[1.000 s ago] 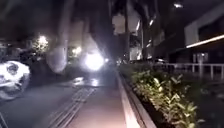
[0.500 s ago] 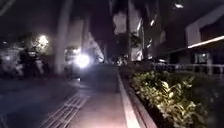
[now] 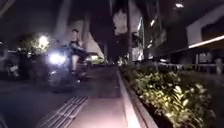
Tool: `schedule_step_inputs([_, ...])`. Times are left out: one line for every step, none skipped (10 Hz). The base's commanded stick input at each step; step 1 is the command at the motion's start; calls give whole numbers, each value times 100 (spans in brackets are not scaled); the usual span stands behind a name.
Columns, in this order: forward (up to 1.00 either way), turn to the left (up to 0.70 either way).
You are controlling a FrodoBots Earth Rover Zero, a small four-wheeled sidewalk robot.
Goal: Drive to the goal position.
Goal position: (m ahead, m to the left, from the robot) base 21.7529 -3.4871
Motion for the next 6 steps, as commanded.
schedule_step_inputs([45, 0])
schedule_step_inputs([45, 0])
schedule_step_inputs([45, 0])
schedule_step_inputs([45, 0])
schedule_step_inputs([45, 0])
schedule_step_inputs([45, 0])
